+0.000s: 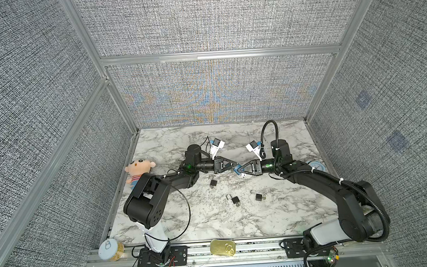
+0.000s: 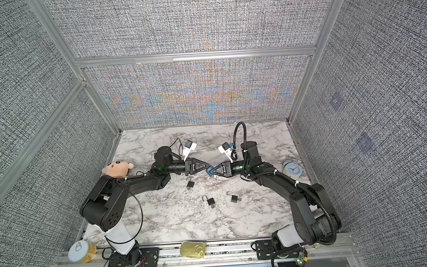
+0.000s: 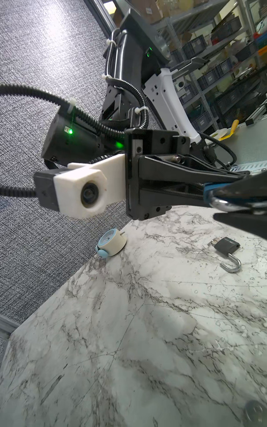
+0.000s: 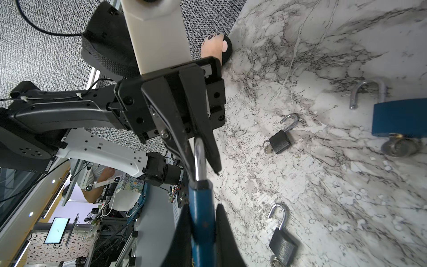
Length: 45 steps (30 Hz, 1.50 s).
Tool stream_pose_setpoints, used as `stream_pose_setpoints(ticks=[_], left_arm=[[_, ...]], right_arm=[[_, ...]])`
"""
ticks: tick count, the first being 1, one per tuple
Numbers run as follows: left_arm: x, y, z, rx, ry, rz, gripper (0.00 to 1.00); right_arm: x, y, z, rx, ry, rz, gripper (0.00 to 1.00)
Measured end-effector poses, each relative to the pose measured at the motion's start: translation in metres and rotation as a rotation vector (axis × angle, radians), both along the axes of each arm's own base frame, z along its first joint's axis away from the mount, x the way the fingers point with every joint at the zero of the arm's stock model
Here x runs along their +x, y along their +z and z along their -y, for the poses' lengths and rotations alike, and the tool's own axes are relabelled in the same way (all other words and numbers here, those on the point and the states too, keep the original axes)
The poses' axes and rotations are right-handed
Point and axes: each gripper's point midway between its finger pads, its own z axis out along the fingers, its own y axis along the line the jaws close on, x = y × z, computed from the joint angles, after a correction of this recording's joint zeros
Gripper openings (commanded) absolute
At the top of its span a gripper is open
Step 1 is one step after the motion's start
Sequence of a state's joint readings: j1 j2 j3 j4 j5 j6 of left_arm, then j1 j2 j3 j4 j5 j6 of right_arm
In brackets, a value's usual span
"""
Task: Lock with the key
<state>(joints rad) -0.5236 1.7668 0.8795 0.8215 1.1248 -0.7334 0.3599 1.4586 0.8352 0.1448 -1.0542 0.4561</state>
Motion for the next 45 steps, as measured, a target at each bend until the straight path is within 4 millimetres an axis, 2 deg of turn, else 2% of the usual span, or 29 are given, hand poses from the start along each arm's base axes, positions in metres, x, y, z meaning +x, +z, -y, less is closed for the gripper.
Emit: stream_pose_setpoints(ticks=[5, 7, 9, 15, 20, 24, 37, 45], left_arm=[[-0.002, 0.001, -0.001, -0.002, -0.009, -0.005, 0.00], [-0.001, -0.001, -0.001, 0.001, -0.002, -0.010, 0.00], [-0.001, 0.000, -0.001, -0.003, 0.004, -0.019, 0.00], [0.005, 0.007, 0.001, -0.019, 0.039, -0.037, 0.00], [0.009, 0.021, 0.002, -0.038, 0.054, -0.017, 0.00], [0.010, 0.023, 0.001, -0.039, 0.058, -0.014, 0.00], [0.013, 0.023, -0.001, -0.029, 0.078, -0.025, 0.00], [0.014, 0.023, -0.002, -0.017, 0.087, -0.036, 0.00]], right_arm=[[-0.001, -0.001, 0.000, -0.003, 0.009, 0.018, 0.00], [-0.001, -0.001, 0.000, -0.004, 0.008, 0.014, 0.24], [0.001, -0.004, 0.000, -0.015, -0.012, 0.003, 0.38], [0.001, -0.002, 0.004, 0.003, -0.037, -0.003, 0.41], [0.000, -0.003, 0.014, 0.017, -0.068, -0.008, 0.40], [0.001, -0.001, 0.018, 0.029, -0.084, -0.006, 0.34], [0.002, 0.004, 0.018, 0.042, -0.077, 0.005, 0.01], [0.001, 0.003, 0.019, 0.049, -0.077, 0.011, 0.00]])
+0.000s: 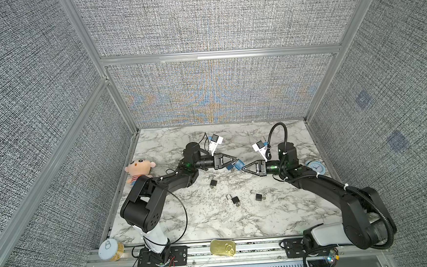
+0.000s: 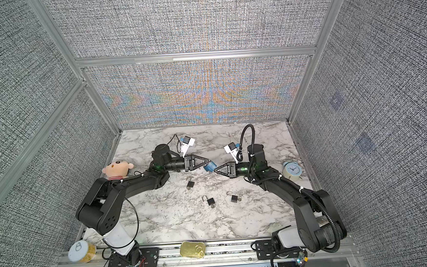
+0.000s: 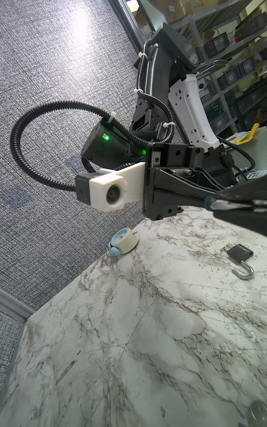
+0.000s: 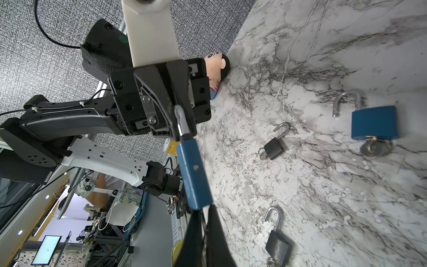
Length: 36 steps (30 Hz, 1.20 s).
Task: Lock with the key
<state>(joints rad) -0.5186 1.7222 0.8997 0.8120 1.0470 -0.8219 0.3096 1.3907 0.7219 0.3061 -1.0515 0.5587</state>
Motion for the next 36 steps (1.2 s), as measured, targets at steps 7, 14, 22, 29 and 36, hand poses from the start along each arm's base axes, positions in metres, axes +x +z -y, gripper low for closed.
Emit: stream_pose_setpoints(ticks=[7, 14, 22, 29, 36], left_arm=[[0.010, 0.005, -0.011, -0.008, 0.021, 0.002, 0.00], [0.023, 0.012, -0.019, -0.007, 0.069, 0.027, 0.00], [0.041, -0.013, -0.006, 0.125, 0.096, 0.025, 0.00], [0.050, -0.055, 0.037, 0.282, 0.027, -0.003, 0.00], [0.074, -0.086, 0.075, 0.362, -0.031, -0.021, 0.00]], right_arm=[[-0.002, -0.004, 0.004, 0.002, -0.017, -0.005, 0.00], [-0.002, -0.008, 0.015, -0.001, -0.047, -0.028, 0.00], [0.026, -0.006, 0.058, -0.038, -0.243, -0.028, 0.00], [0.046, -0.006, 0.092, -0.080, -0.392, -0.033, 0.00], [0.058, -0.030, 0.131, -0.137, -0.549, -0.110, 0.00]])
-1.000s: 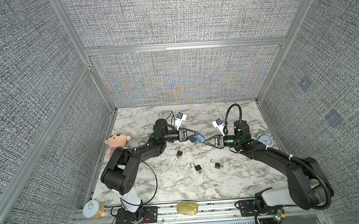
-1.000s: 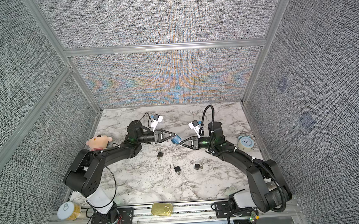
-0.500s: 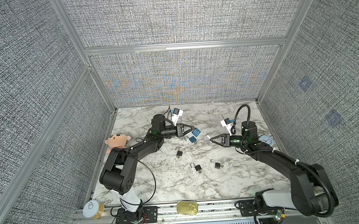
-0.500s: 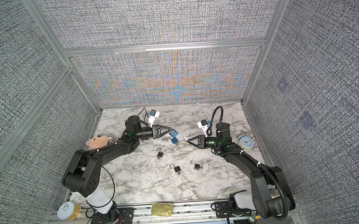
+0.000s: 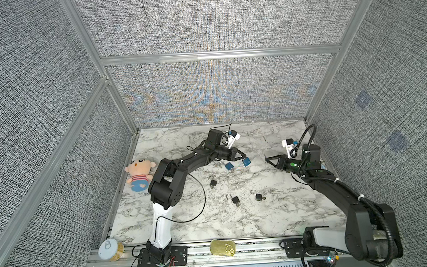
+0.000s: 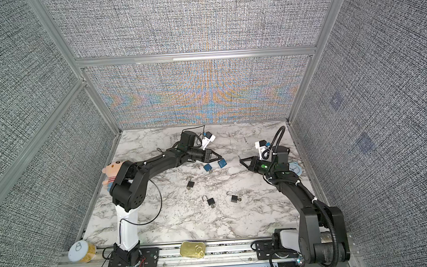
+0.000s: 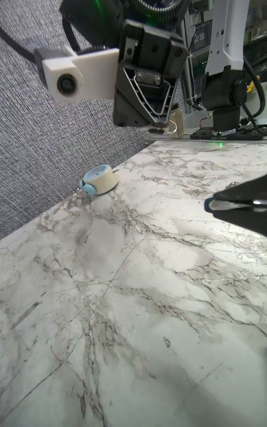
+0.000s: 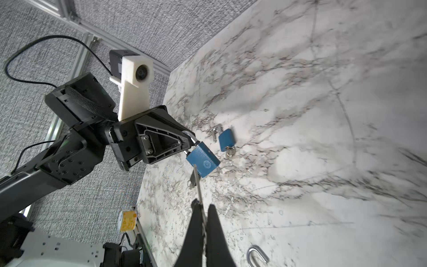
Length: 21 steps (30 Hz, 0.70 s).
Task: Lock with the key
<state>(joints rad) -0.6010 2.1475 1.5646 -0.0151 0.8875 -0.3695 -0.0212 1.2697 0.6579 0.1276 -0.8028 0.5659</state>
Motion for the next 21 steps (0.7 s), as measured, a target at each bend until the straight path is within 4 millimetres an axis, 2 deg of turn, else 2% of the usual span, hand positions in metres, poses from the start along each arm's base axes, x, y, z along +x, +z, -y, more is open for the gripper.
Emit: stream_pose_setpoints(ticks=[5, 9, 21], left_arm=[[0.016, -0.018, 0.024, 0.049, -0.030, -0.012, 0.00], [0.018, -0.033, 0.037, 0.087, -0.046, -0.045, 0.00], [0.022, -0.072, 0.059, 0.143, -0.074, -0.111, 0.00]], right_arm=[[-0.002, -0.009, 0.012, -0.028, -0.060, -0.021, 0.00], [-0.002, -0.012, 0.020, -0.054, -0.098, -0.030, 0.00], [0.004, -0.025, 0.025, -0.106, -0.107, -0.067, 0.00]])
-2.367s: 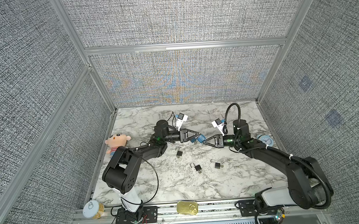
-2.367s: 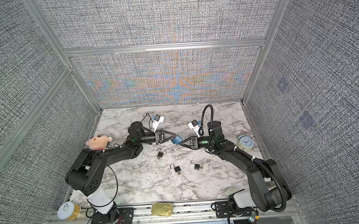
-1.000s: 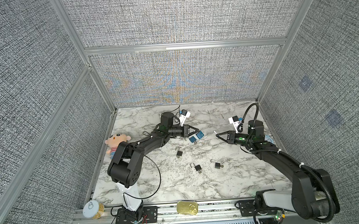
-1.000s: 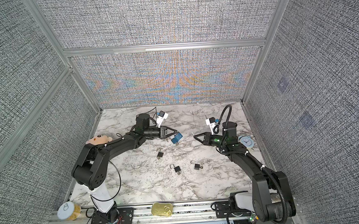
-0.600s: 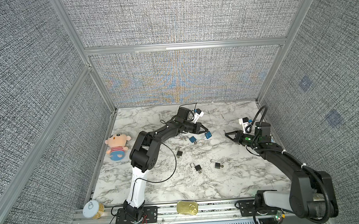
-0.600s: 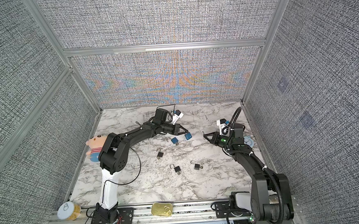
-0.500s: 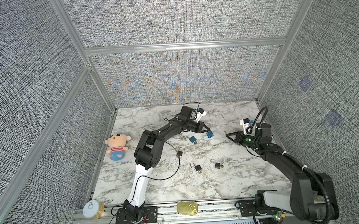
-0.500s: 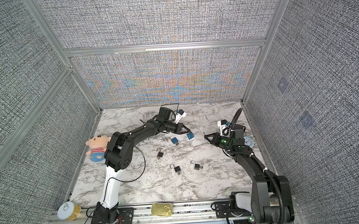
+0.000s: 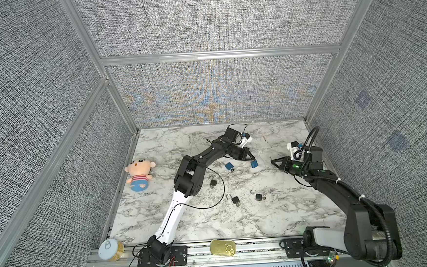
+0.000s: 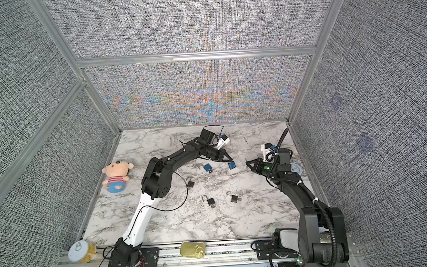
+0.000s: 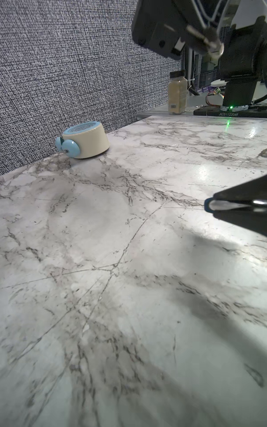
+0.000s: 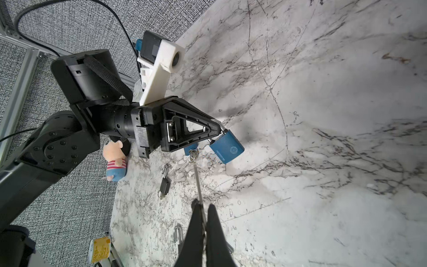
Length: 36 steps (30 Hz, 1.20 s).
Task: Lock with the key
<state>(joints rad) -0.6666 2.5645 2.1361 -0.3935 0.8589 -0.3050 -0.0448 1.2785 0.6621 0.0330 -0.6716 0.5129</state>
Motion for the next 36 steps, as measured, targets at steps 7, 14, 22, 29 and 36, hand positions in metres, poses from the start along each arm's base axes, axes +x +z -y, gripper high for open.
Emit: stream_pose_setpoints(ticks=[7, 14, 22, 29, 36], left_arm=[[-0.003, -0.012, 0.000, 0.041, -0.002, -0.013, 0.07], [0.002, -0.011, 0.000, 0.047, 0.009, 0.007, 0.25], [0.012, -0.012, -0.001, 0.073, 0.044, 0.044, 0.32], [0.027, -0.013, -0.017, 0.097, 0.097, 0.050, 0.32], [0.035, 0.002, -0.033, 0.095, 0.141, 0.077, 0.32]], right_arm=[[0.001, -0.009, 0.000, -0.002, 0.001, -0.025, 0.00], [0.004, -0.016, 0.000, -0.009, -0.002, -0.046, 0.00], [0.013, -0.027, -0.007, -0.052, 0.014, -0.074, 0.00], [0.026, -0.046, -0.017, -0.117, 0.036, -0.120, 0.00], [0.044, -0.062, -0.022, -0.158, 0.044, -0.146, 0.00]])
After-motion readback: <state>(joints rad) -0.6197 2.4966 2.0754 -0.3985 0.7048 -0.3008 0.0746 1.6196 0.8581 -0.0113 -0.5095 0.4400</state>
